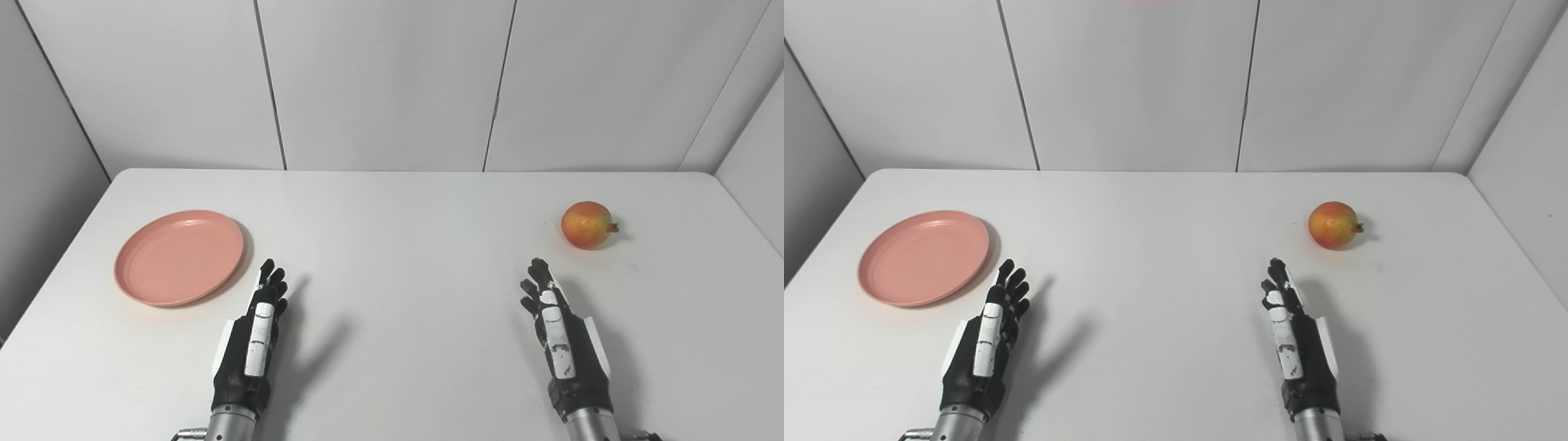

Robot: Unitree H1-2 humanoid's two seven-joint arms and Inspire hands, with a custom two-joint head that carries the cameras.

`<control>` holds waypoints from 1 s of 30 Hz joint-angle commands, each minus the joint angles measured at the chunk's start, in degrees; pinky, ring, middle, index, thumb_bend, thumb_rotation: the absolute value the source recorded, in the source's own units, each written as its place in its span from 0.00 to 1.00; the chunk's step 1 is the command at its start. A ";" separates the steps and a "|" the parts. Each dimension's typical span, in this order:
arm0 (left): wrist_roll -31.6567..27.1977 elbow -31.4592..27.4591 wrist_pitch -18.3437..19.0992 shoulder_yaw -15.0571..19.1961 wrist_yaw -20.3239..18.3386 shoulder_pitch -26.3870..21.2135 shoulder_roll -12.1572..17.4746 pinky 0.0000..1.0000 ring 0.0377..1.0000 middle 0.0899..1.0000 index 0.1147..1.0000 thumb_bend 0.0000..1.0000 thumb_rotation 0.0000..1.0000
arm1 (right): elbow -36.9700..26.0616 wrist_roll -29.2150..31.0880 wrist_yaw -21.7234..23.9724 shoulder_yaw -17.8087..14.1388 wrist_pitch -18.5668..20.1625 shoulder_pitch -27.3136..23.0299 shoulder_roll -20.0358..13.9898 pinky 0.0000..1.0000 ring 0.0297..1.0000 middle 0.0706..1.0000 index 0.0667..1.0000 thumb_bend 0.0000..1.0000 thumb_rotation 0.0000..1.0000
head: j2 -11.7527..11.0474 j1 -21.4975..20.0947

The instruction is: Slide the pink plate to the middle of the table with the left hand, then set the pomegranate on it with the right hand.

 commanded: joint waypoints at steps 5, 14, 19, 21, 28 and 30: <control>-0.12 -1.46 -1.14 -0.52 0.14 1.77 3.38 1.00 1.00 1.00 1.00 0.72 1.00 | -1.45 -0.35 0.40 0.49 -1.95 3.60 -0.35 0.97 0.95 0.97 0.95 0.81 1.00 | -0.05 0.01; -0.22 -0.79 -1.90 -0.64 -0.25 1.77 3.82 1.00 1.00 1.00 1.00 0.71 1.00 | -1.14 -0.61 0.40 0.55 -2.47 3.55 -0.41 0.97 0.96 0.97 0.95 0.81 1.00 | 0.06 0.10; -0.40 -0.50 -2.61 -0.68 -0.29 1.73 3.72 1.00 1.00 1.00 1.00 0.70 1.00 | -0.96 -0.19 0.62 0.39 -2.43 3.47 -0.49 0.97 0.96 0.97 0.95 0.81 1.00 | -0.10 0.23; -0.46 -0.42 -2.68 -0.73 -0.41 1.77 3.76 1.00 1.00 1.00 1.00 0.71 1.00 | -1.03 0.18 0.71 0.31 -2.40 3.49 -0.46 0.98 0.96 0.97 0.95 0.80 1.00 | -0.05 0.16; -2.36 -0.26 -3.20 -0.71 -1.16 1.84 3.81 1.00 1.00 1.00 1.00 0.87 1.00 | -0.74 0.00 0.50 0.34 -3.09 3.57 -0.48 0.97 0.95 0.96 0.95 0.78 1.00 | -0.11 0.28; -2.40 0.08 -3.80 -0.57 -0.98 1.80 3.72 1.00 1.00 1.00 1.00 0.89 1.00 | -0.61 -0.06 0.47 0.32 -3.32 3.58 -0.47 0.97 0.95 0.96 0.94 0.80 1.00 | -0.11 0.28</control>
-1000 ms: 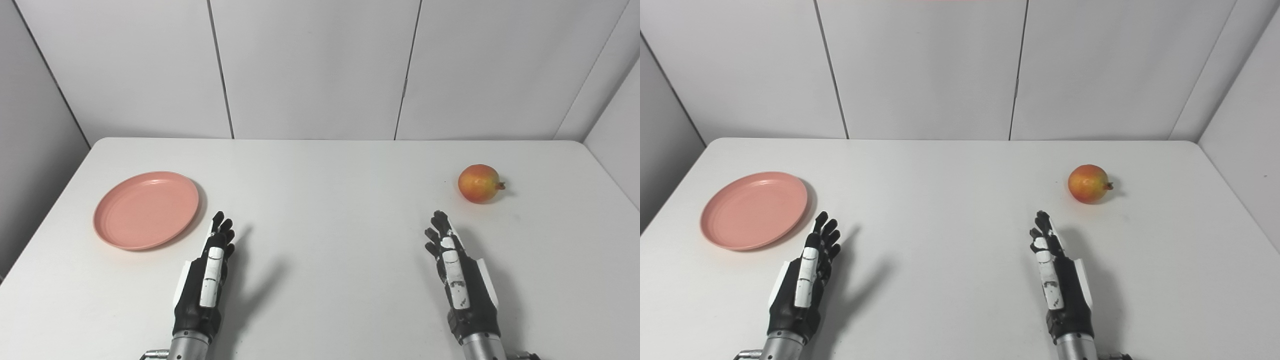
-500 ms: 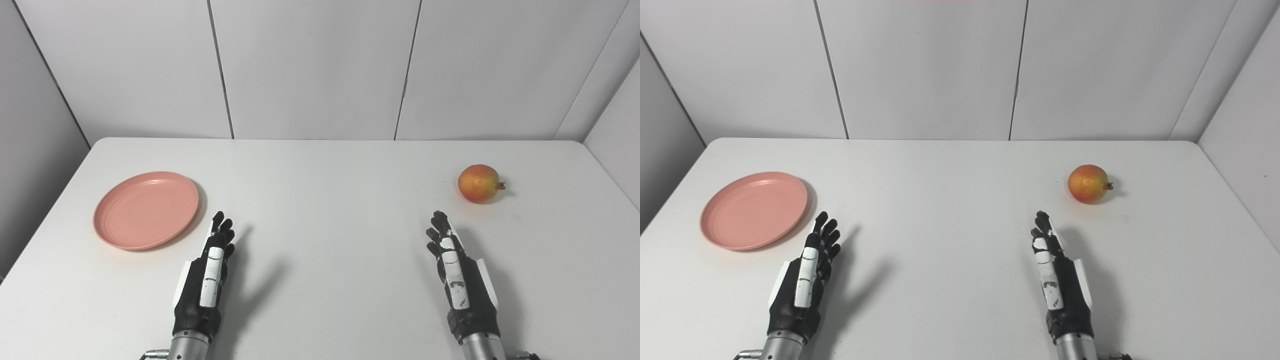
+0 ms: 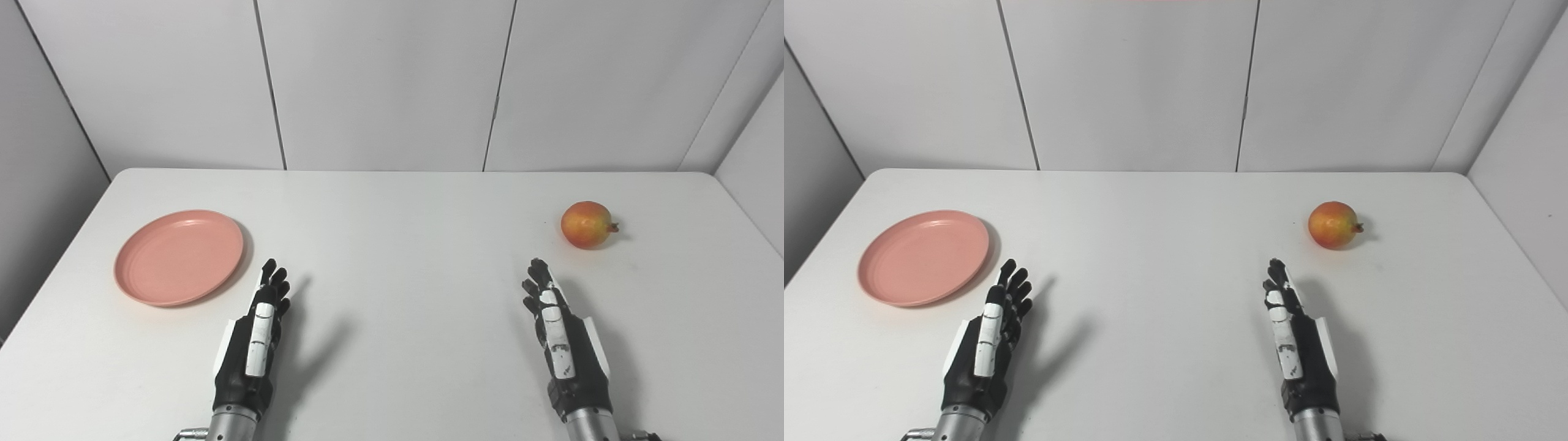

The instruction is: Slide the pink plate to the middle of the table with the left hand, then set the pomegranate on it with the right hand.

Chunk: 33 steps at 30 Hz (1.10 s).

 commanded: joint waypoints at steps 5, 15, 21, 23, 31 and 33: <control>-0.92 -0.09 -3.34 -0.49 -0.51 1.66 3.73 1.00 1.00 1.00 1.00 0.90 1.00 | -0.23 0.10 0.43 0.19 -4.08 3.49 -0.42 0.96 0.95 0.96 0.94 0.82 1.00 | -0.19 0.06; -0.25 1.25 -3.41 -1.18 0.49 1.87 2.17 1.00 1.00 1.00 1.00 0.86 1.00 | 1.29 1.27 0.94 -0.82 -5.32 3.67 -1.18 0.96 0.96 0.96 0.95 0.81 1.00 | -3.11 5.34; 2.26 3.70 -6.04 -2.95 3.58 1.94 -0.03 1.00 1.00 1.00 1.00 0.85 1.00 | 3.57 3.16 2.42 -2.53 -6.95 3.41 -2.87 0.98 0.97 0.97 0.97 0.80 1.00 | -5.89 10.09; 2.84 4.40 -6.40 -3.61 4.83 1.85 -0.67 1.00 1.00 1.00 1.00 0.85 1.00 | 4.59 3.90 3.32 -3.29 -7.90 3.20 -3.32 0.99 0.97 0.98 0.97 0.80 1.00 | -6.56 11.20; 4.70 5.20 -7.10 -6.65 8.21 1.92 -1.77 1.00 1.00 1.00 1.00 0.82 1.00 | 7.31 5.82 5.90 -5.94 -10.07 2.89 -4.28 1.00 0.98 0.99 0.98 0.81 1.00 | -8.56 15.97; 4.93 5.52 -7.54 -7.32 8.81 1.84 -1.82 1.00 1.00 1.00 1.00 0.81 1.00 | 7.96 6.09 6.41 -6.30 -10.62 2.79 -4.51 1.00 0.98 1.00 0.99 0.81 1.00 | -9.12 17.12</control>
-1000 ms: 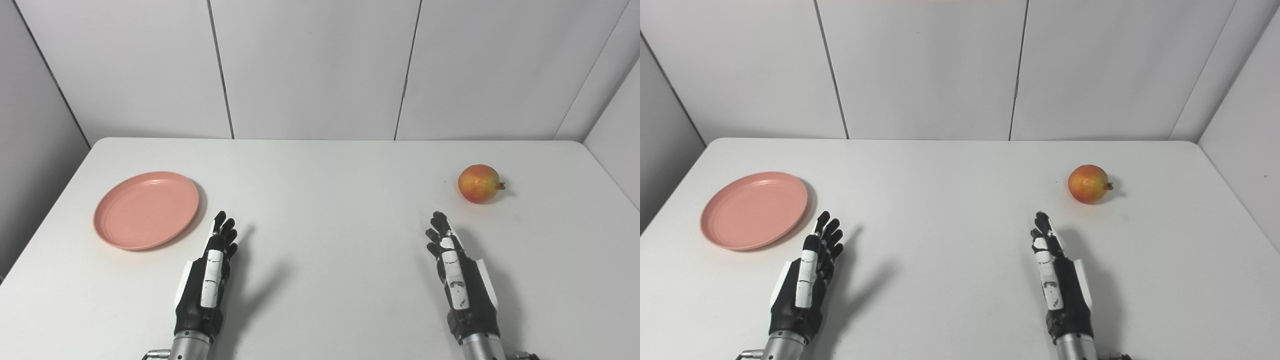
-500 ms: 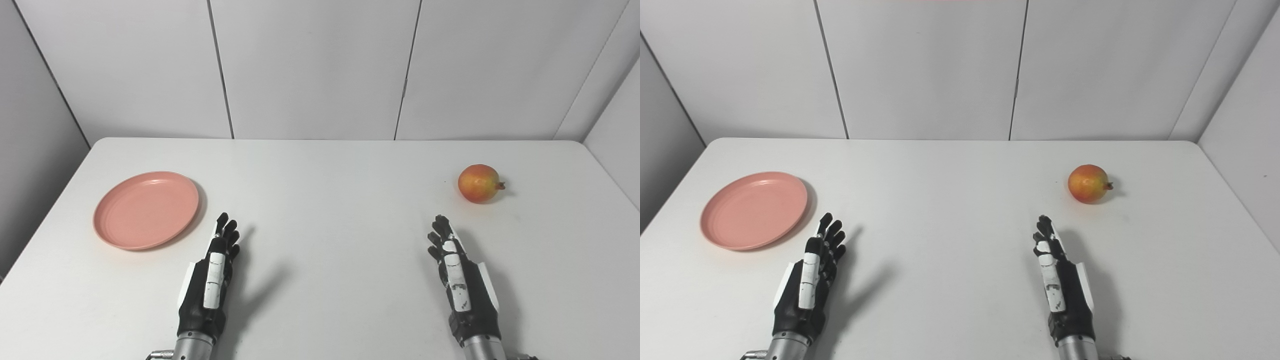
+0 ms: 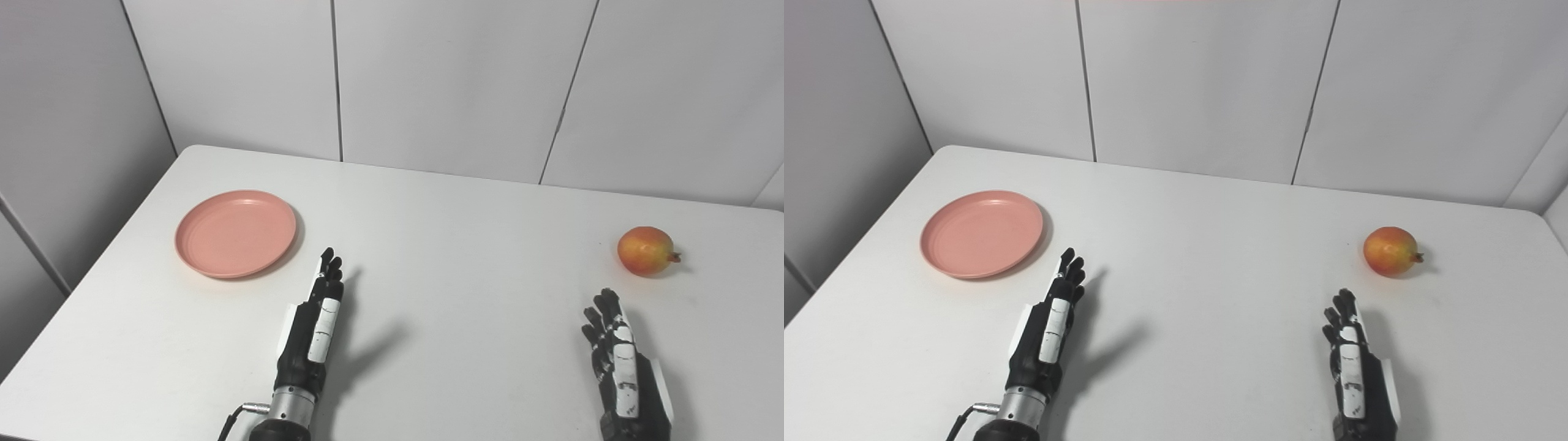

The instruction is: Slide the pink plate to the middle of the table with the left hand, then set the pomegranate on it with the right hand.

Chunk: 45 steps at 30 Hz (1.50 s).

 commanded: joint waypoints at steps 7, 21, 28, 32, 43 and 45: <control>0.42 2.07 -3.58 -2.19 0.71 1.25 0.57 1.00 1.00 1.00 1.00 0.79 1.00 | 2.94 0.20 1.27 -1.13 -3.74 2.53 -2.65 1.00 0.97 0.99 0.98 0.77 1.00 | -1.80 -0.39; 1.27 5.67 -6.11 -2.10 1.54 0.70 0.92 1.00 1.00 1.00 1.00 0.78 1.00 | 6.33 -0.14 1.20 -1.12 -5.81 1.68 -2.47 1.00 0.98 0.99 0.98 0.78 1.00 | -5.38 -0.90; 0.87 6.73 -6.98 -1.92 1.39 0.34 1.18 1.00 1.00 1.00 1.00 0.78 1.00 | 6.87 -0.09 1.25 -0.96 -6.13 1.37 -2.25 1.00 0.98 1.00 0.99 0.73 1.00 | -6.37 -1.44; 0.73 7.02 -7.17 -1.88 1.26 0.28 1.24 1.00 1.00 1.00 1.00 0.77 1.00 | 7.43 -0.45 1.10 -0.92 -6.45 1.18 -2.26 1.00 0.98 1.00 0.99 0.73 1.00 | -6.75 -1.72; -2.76 4.88 -4.97 -0.94 0.46 0.54 0.75 1.00 1.00 1.00 1.00 0.79 1.00 | 7.24 -0.57 1.00 -0.82 -7.10 1.45 -2.09 0.99 0.97 0.98 0.97 0.70 1.00 | -5.34 -2.62; -4.24 3.39 -3.85 -0.56 0.28 0.31 0.56 1.00 1.00 1.00 1.00 0.79 1.00 | 7.03 -0.65 1.01 -0.78 -7.13 1.65 -2.14 0.99 0.97 0.98 0.97 0.71 1.00 | -5.08 -2.70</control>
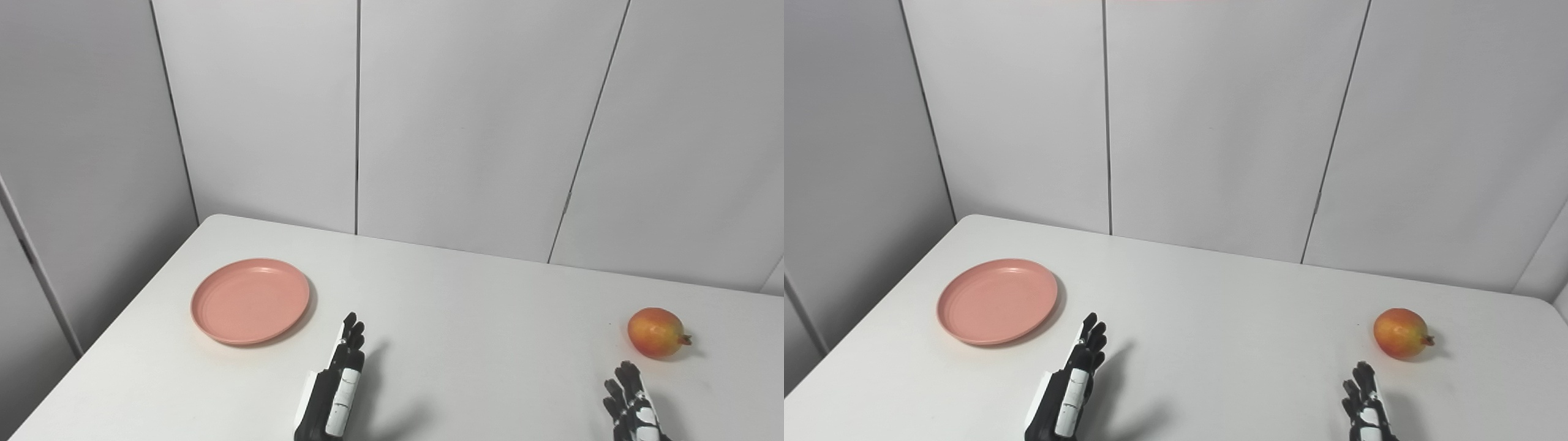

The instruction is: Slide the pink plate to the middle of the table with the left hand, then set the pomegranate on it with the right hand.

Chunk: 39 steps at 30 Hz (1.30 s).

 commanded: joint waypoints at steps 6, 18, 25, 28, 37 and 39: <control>-5.23 -4.41 4.40 0.47 -1.59 -1.08 0.90 1.00 0.94 0.98 1.00 0.85 1.00 | 3.81 0.15 0.27 -0.44 -2.87 3.01 -2.15 0.99 0.96 0.99 0.97 0.71 1.00 | 0.02 -0.52; -10.38 -10.57 12.77 5.60 -0.51 -15.48 4.10 0.79 0.80 0.82 0.82 0.92 1.00 | 5.29 0.80 0.16 -0.95 -4.35 2.92 -2.18 0.98 0.96 0.97 0.95 0.70 1.00 | -0.18 -0.52; -14.23 -11.01 16.84 7.53 -3.36 -20.54 11.08 0.65 0.72 0.77 0.75 0.93 0.94 | 4.86 0.63 -0.10 -0.87 -3.74 3.01 -2.13 0.97 0.95 0.97 0.95 0.64 1.00 | -0.06 -0.64; -14.37 -11.07 16.91 8.18 -3.91 -22.02 13.81 0.55 0.65 0.74 0.73 0.89 0.84 | 4.69 0.57 -0.14 -0.89 -3.59 3.09 -2.15 0.98 0.95 0.97 0.95 0.62 1.00 | 0.01 -0.50; -17.73 -1.65 11.99 14.52 -6.94 -27.75 22.37 0.59 0.68 0.76 0.76 0.90 0.78 | 4.06 0.90 -0.33 -0.95 -2.89 3.32 -1.92 0.97 0.95 0.97 0.95 0.62 1.00 | 0.36 -0.38; -18.38 1.51 10.40 16.05 -7.31 -29.37 23.83 0.58 0.68 0.74 0.74 0.92 0.77 | 4.01 0.98 -0.36 -0.93 -2.85 3.31 -1.87 0.97 0.94 0.97 0.95 0.63 1.00 | 0.39 -0.36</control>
